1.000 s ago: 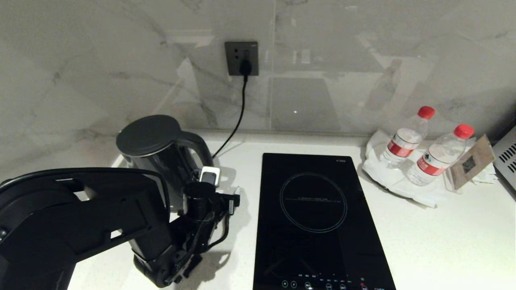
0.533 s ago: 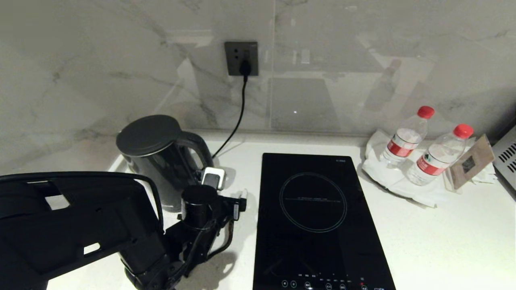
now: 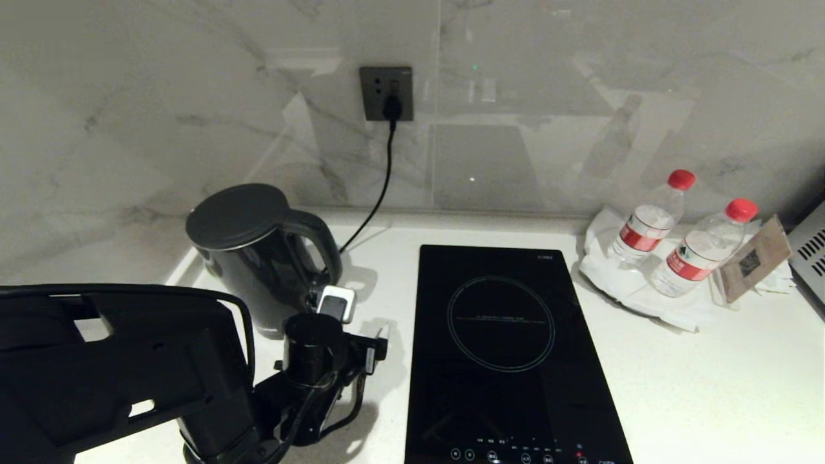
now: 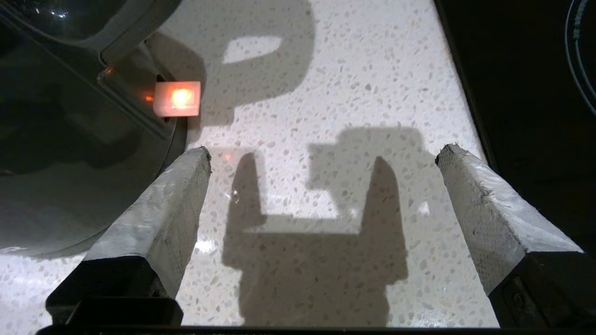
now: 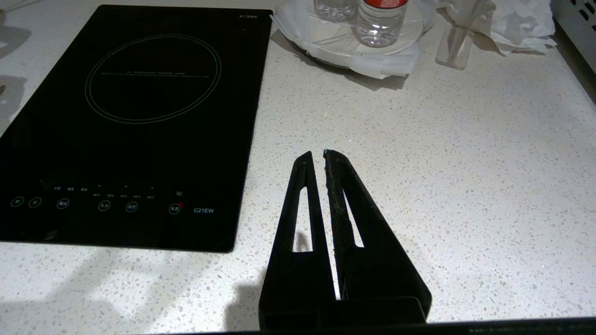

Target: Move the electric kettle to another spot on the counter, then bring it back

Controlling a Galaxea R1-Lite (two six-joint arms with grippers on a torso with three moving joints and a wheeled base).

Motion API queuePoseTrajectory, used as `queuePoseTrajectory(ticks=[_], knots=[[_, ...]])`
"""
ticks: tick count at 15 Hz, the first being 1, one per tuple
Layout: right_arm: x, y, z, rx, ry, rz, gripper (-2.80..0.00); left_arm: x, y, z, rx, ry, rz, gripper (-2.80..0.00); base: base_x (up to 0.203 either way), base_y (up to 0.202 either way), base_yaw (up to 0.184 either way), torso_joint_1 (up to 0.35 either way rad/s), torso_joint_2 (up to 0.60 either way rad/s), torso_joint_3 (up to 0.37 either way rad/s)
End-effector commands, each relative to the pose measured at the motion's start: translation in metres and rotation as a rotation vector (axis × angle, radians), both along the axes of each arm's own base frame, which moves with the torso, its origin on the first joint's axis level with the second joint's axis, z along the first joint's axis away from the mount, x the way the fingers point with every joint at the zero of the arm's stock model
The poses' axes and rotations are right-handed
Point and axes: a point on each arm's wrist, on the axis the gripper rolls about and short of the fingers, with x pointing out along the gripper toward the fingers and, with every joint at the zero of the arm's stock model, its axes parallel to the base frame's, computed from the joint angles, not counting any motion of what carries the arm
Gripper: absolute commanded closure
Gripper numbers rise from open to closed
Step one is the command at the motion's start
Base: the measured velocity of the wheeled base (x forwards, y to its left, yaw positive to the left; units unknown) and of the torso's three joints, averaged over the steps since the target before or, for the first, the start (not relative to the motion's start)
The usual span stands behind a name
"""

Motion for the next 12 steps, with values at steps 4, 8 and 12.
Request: queuePoseTrajectory(ticks=[4,8,12], knots=[[0.0,0.0,0.0,0.001,0.001,0.0,0.0,0.007,-0.004,-0.028,-0.008,-0.027,0.005,-2.8,0.0,0.0,0.0,0.0,0.0,0.0],[0.0,0.0,0.0,0.001,0.0,0.0,0.0,0.013,-0.003,-0.037,0.0,-0.016,0.014,-2.8,0.0,0.0,0.0,0.0,0.0,0.0],[0.0,0.0,0.0,0.001,0.0,0.0,0.0,0.021,-0.003,-0.036,-0.013,-0.034,0.027,-2.8,0.0,0.0,0.0,0.0,0.0,0.0]])
